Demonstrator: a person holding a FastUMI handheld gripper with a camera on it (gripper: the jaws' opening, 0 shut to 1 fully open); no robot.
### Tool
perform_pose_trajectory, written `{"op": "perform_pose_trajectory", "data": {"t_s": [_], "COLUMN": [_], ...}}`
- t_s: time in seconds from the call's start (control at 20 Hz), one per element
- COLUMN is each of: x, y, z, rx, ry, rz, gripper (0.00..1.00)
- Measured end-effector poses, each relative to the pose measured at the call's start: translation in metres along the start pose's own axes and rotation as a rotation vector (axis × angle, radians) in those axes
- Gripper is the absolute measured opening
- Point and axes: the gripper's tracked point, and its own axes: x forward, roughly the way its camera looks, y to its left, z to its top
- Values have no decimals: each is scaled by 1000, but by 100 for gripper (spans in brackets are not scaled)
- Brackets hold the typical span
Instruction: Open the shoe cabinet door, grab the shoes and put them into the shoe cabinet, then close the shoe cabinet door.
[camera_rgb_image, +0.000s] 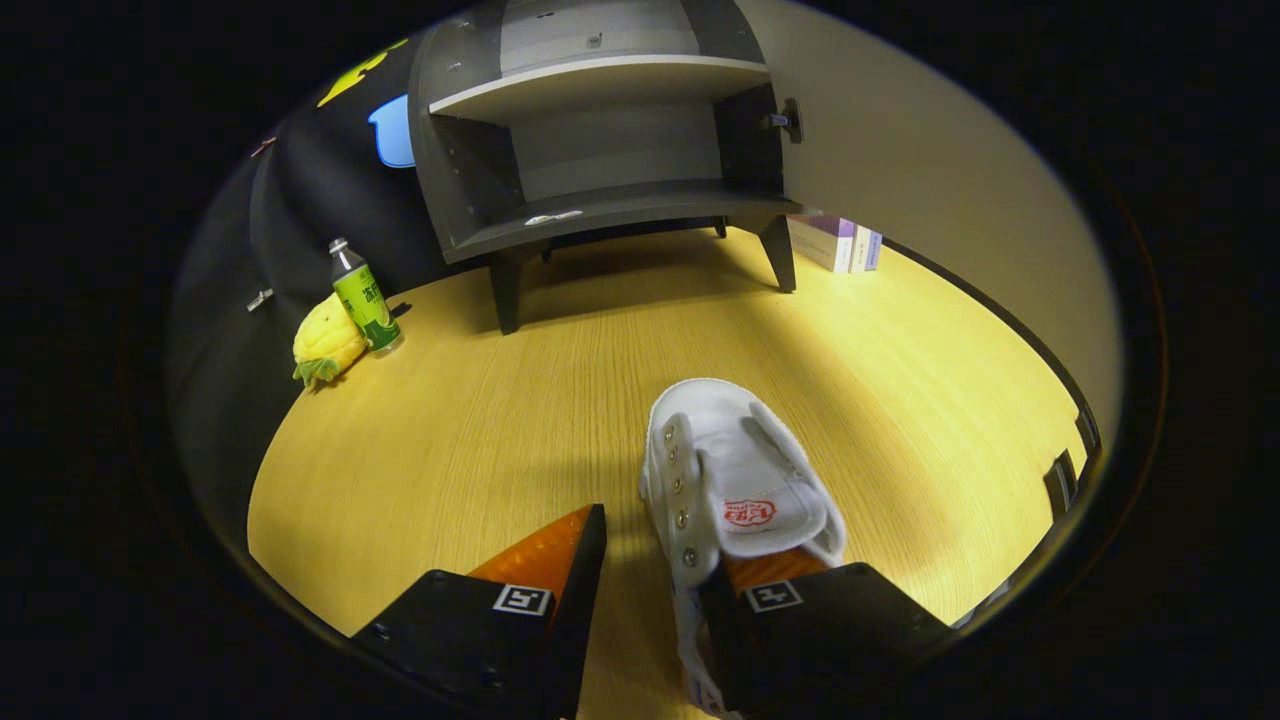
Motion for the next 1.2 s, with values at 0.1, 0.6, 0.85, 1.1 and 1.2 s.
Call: {"op": "perform_pose_trajectory", "data": {"t_s": [0.1,0.6,0.85,1.1,1.2], "x": [13,15,-8,-53,-72], "y": [-14,-13,-31,-36,-33], "z": [4,16,51,105,130], "rx": [-5,-8,-5,-11,-8], "ry": [-21,-59,-113,-172,-199], "rz": [-48,10,-8,-11,-3], "gripper": [55,8,8,8,8]}}
